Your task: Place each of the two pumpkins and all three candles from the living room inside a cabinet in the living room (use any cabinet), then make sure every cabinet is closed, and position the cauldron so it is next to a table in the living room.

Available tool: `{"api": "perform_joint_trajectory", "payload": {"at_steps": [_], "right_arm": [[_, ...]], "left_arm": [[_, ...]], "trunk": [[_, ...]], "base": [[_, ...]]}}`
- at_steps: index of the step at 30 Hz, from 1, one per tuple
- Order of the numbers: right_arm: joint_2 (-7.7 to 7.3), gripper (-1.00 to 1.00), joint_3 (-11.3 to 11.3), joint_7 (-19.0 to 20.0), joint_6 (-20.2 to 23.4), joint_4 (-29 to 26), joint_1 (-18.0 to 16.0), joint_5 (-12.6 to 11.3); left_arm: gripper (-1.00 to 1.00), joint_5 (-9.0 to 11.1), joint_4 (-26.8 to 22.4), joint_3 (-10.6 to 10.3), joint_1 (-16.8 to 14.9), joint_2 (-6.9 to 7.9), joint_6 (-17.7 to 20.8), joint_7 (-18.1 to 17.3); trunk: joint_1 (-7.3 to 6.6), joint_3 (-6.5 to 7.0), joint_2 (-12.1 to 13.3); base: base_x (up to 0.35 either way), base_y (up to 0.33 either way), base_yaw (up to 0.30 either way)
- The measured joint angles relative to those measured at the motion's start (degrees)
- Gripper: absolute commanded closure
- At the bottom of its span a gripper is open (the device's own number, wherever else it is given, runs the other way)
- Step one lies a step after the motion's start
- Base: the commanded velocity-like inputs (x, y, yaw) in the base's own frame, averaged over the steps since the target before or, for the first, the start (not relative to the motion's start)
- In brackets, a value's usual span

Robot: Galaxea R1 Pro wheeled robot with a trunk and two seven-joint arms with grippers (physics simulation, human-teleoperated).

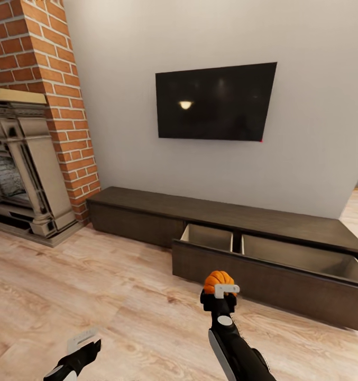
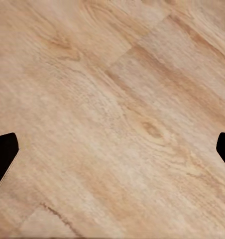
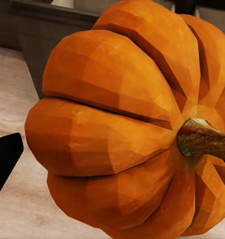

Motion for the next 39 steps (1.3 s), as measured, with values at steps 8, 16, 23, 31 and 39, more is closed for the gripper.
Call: {"api": "perform_joint_trajectory", "payload": {"at_steps": [8,16,23,31,39], "right_arm": [[0.80,1.00,0.4,-3.6,-12.1,8.4,-0.1,1.0],[0.80,1.00,0.2,-4.1,-22.9,16.5,-0.3,0.6],[0.80,1.00,-0.4,-3.8,-38.4,27.6,-0.6,0.4],[-2.68,1.00,-0.7,-2.2,-41.9,34.4,-0.6,0.4],[-2.85,1.00,-0.6,-2.1,-42.2,36.2,-0.6,0.4]], "left_arm": [[-1.00,0.0,0.0,0.0,0.0,0.00,0.0,0.0],[-1.00,0.0,0.2,0.0,0.0,-0.26,0.1,0.0],[-1.00,0.0,1.3,-0.1,0.0,-0.43,0.1,0.0],[-1.00,0.0,4.2,0.0,0.0,-1.67,0.0,0.1],[-1.00,0.0,6.2,0.1,0.0,-2.93,-0.2,0.0]], "trunk": [[-1.76,0.96,3.2],[-3.51,1.92,6.4],[-5.05,2.75,9.2],[-6.81,3.77,12.4],[-7.70,4.40,14.0]], "base": [[0.000,0.000,0.209],[0.000,0.000,0.213],[0.000,0.000,0.213],[0.000,0.000,0.227],[0.000,0.000,0.123]]}}
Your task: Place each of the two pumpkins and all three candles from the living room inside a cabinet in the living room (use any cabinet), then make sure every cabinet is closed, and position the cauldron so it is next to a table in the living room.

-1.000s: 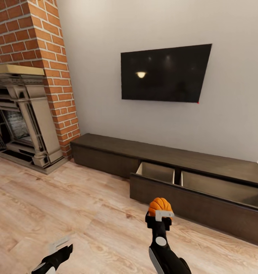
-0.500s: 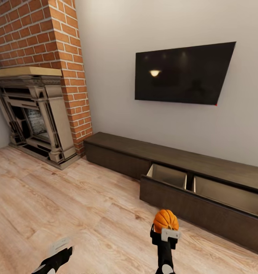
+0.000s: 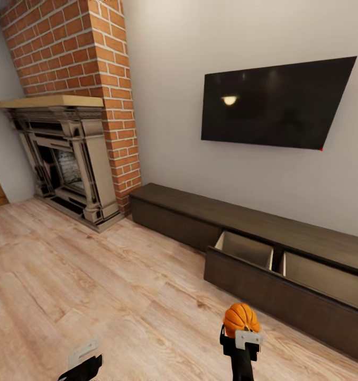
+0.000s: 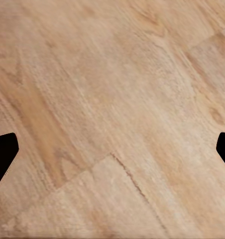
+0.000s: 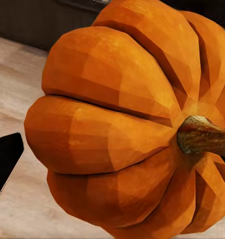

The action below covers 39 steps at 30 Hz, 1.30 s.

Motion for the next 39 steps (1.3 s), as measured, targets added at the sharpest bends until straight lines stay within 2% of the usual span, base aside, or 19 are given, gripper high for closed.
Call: {"api": "perform_joint_trajectory", "payload": {"at_steps": [4,11,25,31,39], "right_arm": [[0.00,1.00,0.0,0.0,0.0,0.8,0.0,0.0],[0.06,1.00,0.0,0.0,-1.5,0.9,0.0,0.0],[0.12,1.00,-0.1,0.0,-2.3,0.9,0.0,-0.2],[0.01,1.00,-0.2,0.0,-2.4,1.0,0.0,-0.2],[0.07,1.00,0.1,0.0,-2.3,2.4,0.0,-0.2]], "left_arm": [[-1.00,-0.1,0.0,0.3,0.0,0.03,-0.3,0.0],[-1.00,0.0,0.1,0.0,0.0,-0.04,-4.0,-0.1],[-1.00,0.0,0.1,0.0,0.0,-0.09,-4.3,-0.1],[-1.00,-0.2,2.4,-0.3,0.0,-0.25,-4.3,-0.2],[-1.00,-0.3,3.2,-0.4,0.0,-0.96,-4.3,-0.3]], "trunk": [[0.00,0.00,0.0],[-0.01,0.00,0.0],[-0.02,0.00,0.0],[-0.01,0.00,0.0],[0.00,-0.01,0.0]], "base": [[0.000,0.000,0.275],[0.039,0.039,0.280],[0.174,0.203,0.287],[0.148,0.039,0.287],[0.012,0.002,0.287]]}}
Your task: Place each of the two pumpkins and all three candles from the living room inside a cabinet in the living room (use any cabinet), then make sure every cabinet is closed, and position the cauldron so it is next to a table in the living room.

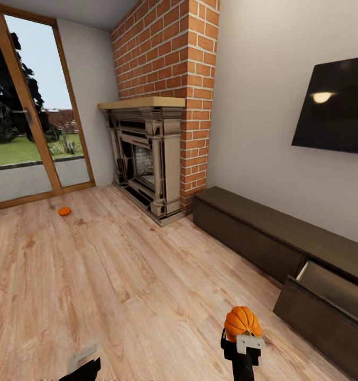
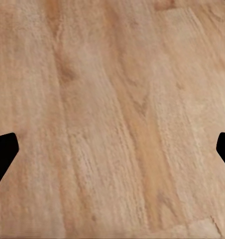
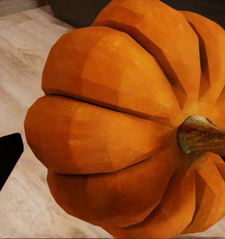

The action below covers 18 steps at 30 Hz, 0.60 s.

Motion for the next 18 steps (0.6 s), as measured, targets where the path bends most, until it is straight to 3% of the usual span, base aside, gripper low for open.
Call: {"api": "perform_joint_trajectory", "payload": {"at_steps": [10,18], "right_arm": [[-0.08,1.00,-0.2,0.0,-1.1,0.4,0.0,0.0],[-0.08,1.00,-0.1,0.0,-3.9,0.4,0.0,0.1]], "left_arm": [[-1.00,0.0,0.0,0.1,0.0,-0.04,-0.1,0.0],[-1.00,-0.1,0.0,0.2,0.0,-0.19,-0.1,0.0]], "trunk": [[-0.01,0.00,0.0],[-0.03,0.00,0.0]], "base": [[0.013,0.011,0.287],[0.206,0.178,0.247]]}}
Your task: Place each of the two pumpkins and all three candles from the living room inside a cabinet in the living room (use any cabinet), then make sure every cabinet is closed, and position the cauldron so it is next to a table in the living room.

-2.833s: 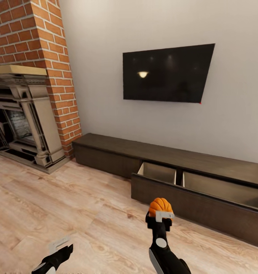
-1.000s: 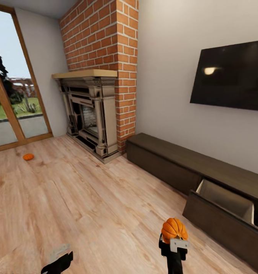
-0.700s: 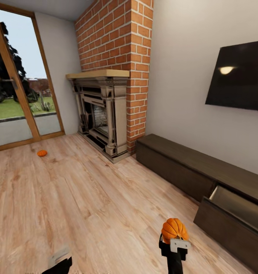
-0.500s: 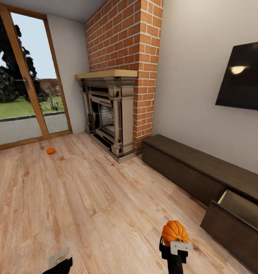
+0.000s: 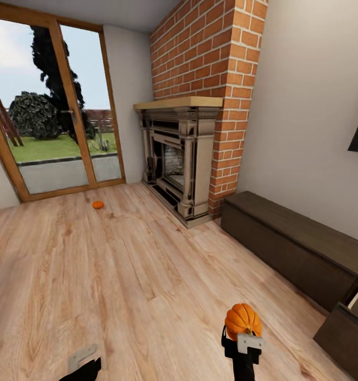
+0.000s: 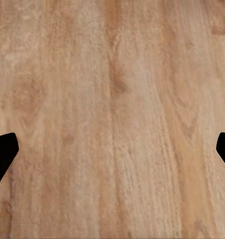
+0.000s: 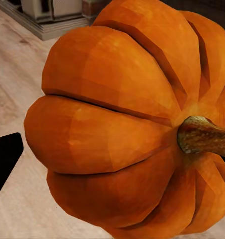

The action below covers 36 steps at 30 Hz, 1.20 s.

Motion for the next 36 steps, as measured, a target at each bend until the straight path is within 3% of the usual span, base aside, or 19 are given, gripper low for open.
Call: {"api": "perform_joint_trajectory", "payload": {"at_steps": [20,27,36], "right_arm": [[-0.18,1.00,0.1,0.1,-0.2,2.8,0.0,0.4],[-0.18,1.00,0.1,0.1,-0.3,2.8,0.0,0.5],[-0.11,1.00,0.0,0.1,-0.3,2.8,0.0,0.1]], "left_arm": [[-1.00,0.1,0.0,-0.2,0.0,-0.65,0.0,0.0],[-1.00,0.1,0.1,-0.4,0.0,-0.82,0.0,0.0],[-1.00,0.1,0.2,-0.4,0.0,-0.82,0.0,0.0]], "trunk": [[0.00,0.00,0.0],[0.00,0.00,0.0],[-0.01,0.00,0.0]], "base": [[0.231,0.200,0.004],[0.200,0.021,0.023],[0.288,-0.061,0.251]]}}
